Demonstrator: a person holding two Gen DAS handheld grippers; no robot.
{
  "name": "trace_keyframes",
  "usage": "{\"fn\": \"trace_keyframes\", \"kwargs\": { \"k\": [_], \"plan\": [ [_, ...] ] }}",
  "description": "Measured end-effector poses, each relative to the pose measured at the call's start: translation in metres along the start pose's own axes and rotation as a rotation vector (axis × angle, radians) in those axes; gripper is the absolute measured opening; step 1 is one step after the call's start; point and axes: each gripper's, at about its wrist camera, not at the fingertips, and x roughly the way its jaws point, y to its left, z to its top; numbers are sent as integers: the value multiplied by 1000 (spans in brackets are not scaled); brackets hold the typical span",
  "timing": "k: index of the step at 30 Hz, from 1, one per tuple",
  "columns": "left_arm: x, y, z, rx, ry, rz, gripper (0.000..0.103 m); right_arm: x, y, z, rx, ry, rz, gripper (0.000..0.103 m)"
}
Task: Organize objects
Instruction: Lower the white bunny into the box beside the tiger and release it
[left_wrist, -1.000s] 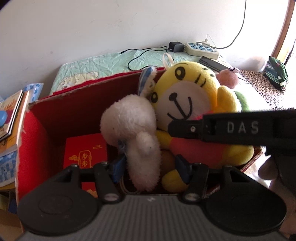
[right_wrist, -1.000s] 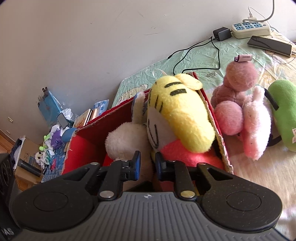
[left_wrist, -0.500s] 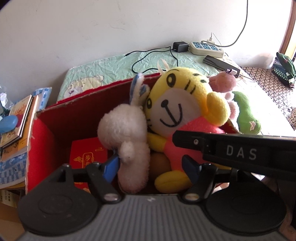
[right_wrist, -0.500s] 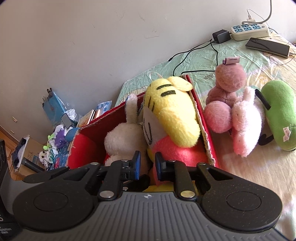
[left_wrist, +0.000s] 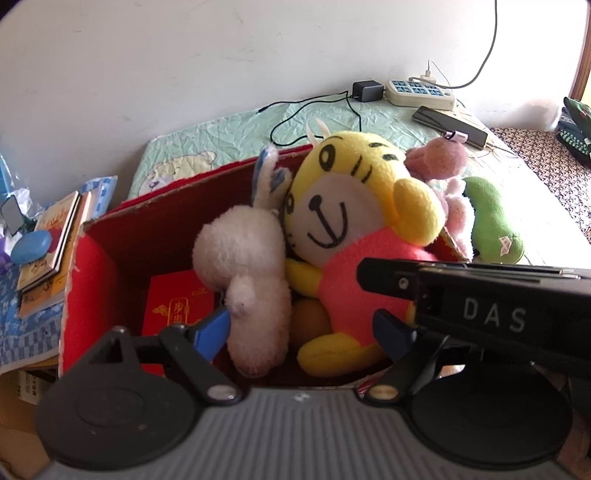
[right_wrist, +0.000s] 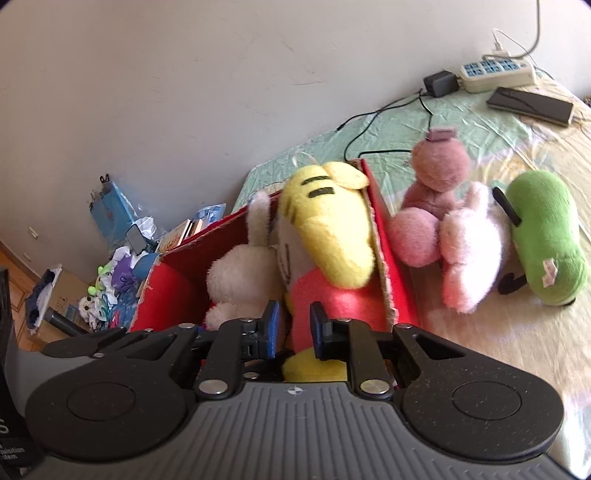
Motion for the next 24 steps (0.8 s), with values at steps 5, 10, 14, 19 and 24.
{"fn": "trace_keyframes", "kwargs": {
  "k": [5,10,14,19,24],
  "plan": [
    [-2,-4,-2,-1,-3,18,87,-5,-7,1,41,5,24,18],
    [-7,-8,-3,0,-6,29,88,-10,-8,-2,33,-1,26,18],
    [-12,-10,-3,-9,-7,49,88,-16,-9,-3,32,-10,29,19],
    [-21,-12,-1,-23,-5,70,88,-24,-11,-3,30,-20,30,23],
    [-29,-16,-1,-14,-14,101,88,-30,-15,-2,32,-24,33,26]
  ]
}}
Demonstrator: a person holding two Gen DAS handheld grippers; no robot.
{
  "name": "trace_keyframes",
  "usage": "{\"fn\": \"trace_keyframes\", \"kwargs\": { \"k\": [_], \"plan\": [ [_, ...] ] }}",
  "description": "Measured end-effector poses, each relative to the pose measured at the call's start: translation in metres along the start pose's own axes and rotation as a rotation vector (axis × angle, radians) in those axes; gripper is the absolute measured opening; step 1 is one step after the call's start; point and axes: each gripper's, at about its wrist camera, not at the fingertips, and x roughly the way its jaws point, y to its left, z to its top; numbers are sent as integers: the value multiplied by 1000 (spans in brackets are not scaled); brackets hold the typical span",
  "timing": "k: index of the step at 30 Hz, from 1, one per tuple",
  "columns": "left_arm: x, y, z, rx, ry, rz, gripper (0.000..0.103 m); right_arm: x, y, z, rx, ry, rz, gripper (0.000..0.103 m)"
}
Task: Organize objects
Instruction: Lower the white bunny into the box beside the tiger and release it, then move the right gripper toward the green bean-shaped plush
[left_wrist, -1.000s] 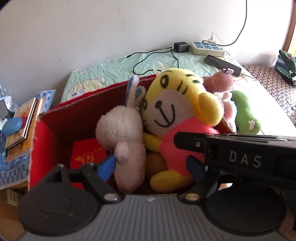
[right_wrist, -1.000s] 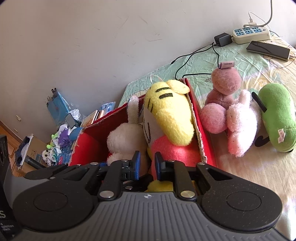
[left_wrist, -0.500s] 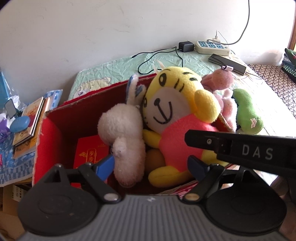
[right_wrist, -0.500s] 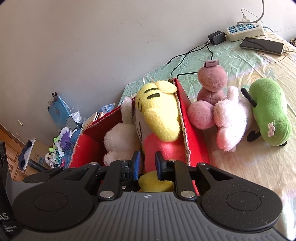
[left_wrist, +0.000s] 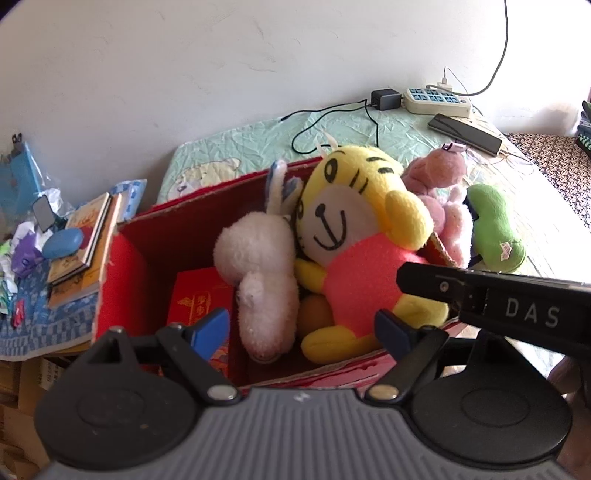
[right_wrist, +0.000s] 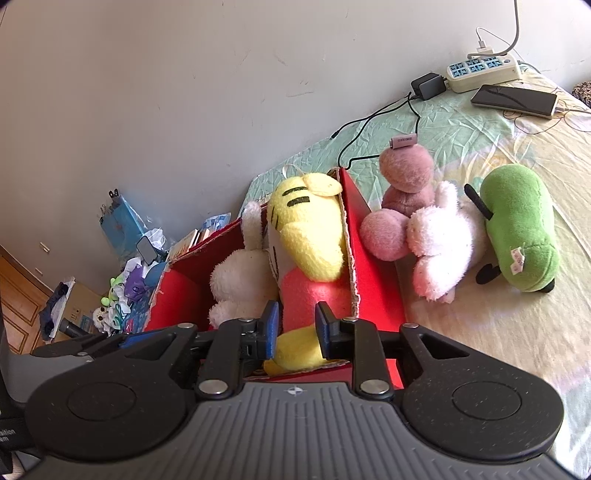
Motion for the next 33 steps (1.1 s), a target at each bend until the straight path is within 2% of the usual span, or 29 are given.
{"fn": "trace_keyframes", "kwargs": {
  "k": [16,23,33],
  "plan": [
    [-25,-19,1,9,-26,54,88,-18,-16,1,46,18,52,28],
    [-42,-31,2,-11,-48,23,88,-31,-28,7,41,20,63,28],
    [-53,-73,7,-3,-84,-58,87,-48,-67,17,77,32,48,28]
  ]
}}
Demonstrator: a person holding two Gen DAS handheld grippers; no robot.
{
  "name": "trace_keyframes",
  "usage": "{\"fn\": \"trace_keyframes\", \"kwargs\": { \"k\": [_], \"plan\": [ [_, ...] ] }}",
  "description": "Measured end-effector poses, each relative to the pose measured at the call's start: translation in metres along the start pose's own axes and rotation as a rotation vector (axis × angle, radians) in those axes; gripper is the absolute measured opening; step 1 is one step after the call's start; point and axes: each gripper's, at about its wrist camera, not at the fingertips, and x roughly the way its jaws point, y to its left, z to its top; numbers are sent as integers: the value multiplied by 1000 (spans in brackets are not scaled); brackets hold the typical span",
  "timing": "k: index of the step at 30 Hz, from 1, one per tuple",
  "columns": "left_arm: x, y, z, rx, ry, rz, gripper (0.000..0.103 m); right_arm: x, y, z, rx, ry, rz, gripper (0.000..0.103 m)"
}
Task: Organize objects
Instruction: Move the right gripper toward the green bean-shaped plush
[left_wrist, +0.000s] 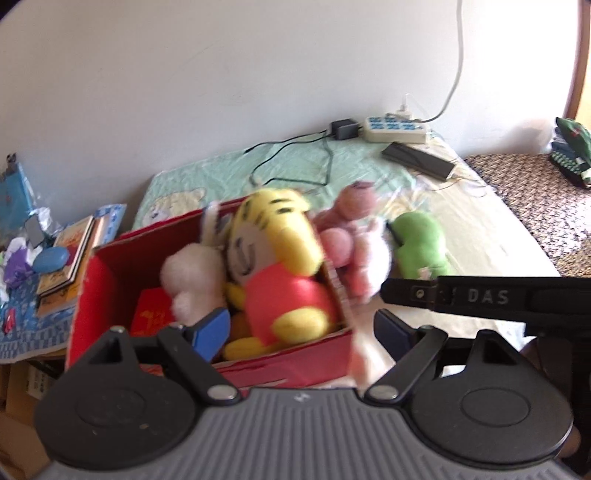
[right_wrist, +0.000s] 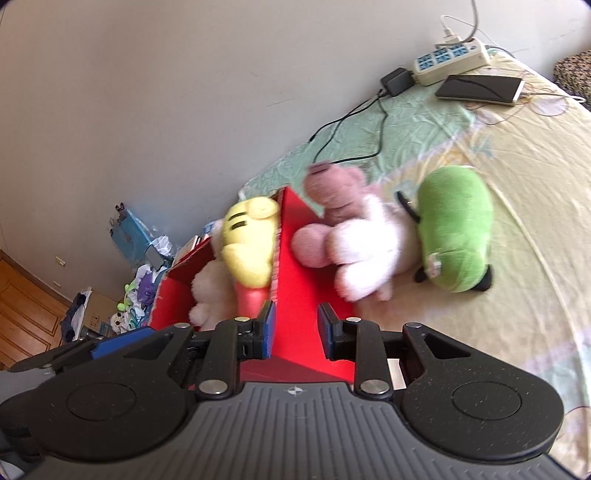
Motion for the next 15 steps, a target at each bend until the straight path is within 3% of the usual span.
{"fn": "trace_keyframes", "kwargs": {
  "k": [10,15],
  "plan": [
    [10,-58,6,47,-43,-127,87,-17,-62,19,64,-3,-63,29],
    [29,-80,2,49,-25,-182,87,-21,-82,34,23,-14,-102,29]
  ]
}}
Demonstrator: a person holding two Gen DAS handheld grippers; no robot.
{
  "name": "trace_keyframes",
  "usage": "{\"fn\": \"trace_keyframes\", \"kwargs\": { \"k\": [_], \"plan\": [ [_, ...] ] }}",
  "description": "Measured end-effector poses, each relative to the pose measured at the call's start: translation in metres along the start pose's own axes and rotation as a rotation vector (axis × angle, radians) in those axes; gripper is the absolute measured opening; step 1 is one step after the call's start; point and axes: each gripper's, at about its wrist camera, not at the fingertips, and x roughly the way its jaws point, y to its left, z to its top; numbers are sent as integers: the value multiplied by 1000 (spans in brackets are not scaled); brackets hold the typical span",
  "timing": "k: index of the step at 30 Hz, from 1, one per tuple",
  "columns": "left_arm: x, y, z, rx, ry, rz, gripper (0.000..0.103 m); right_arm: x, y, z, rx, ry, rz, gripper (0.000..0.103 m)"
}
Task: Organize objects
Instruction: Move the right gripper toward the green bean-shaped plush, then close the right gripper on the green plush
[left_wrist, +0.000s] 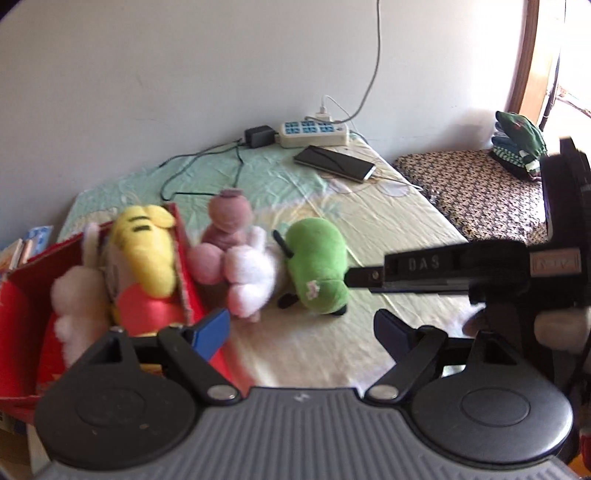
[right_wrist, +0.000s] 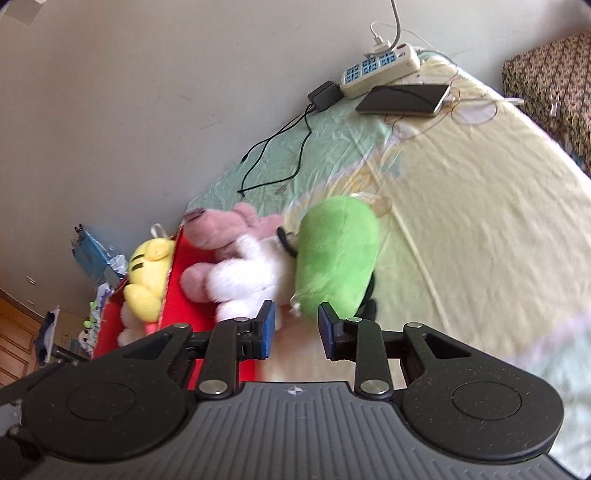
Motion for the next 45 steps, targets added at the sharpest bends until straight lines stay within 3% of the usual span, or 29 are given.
{"fn": "trace_keyframes", "kwargs": {
  "k": [3,10,14,17,21,29,37,41,44,45],
  "plan": [
    [15,-7,-4,-9,18,-21,87,5,-4,14,-46,-8,1,29],
    [42,-13,-13,-54,67,-35,86,41,1,44,-109,35,96,29],
    [51,-14,-16,-71,87,-18,84,68,6,51,-110,92,160,29],
    [57,-7,-15,-99,103,21,84,86,9,50,-132,134,168,29],
    [61,-1,-15,-135,113,17,85,98,-3,51,-93,172,165,29],
    [71,-4,-4,-117,115,2,86,74,-37,57,-17,147,186,17],
    [94,-16,24,-89,88,-89,87,36,-74,62,30,87,140,17],
    [116,-21,36,-95,113,-133,88,24,-92,61,40,63,82,24],
    [132,-30,42,-93,131,-166,88,19,-104,58,30,52,21,42],
    [137,-34,44,-87,136,-169,88,19,-109,57,43,53,29,43]
  ]
}}
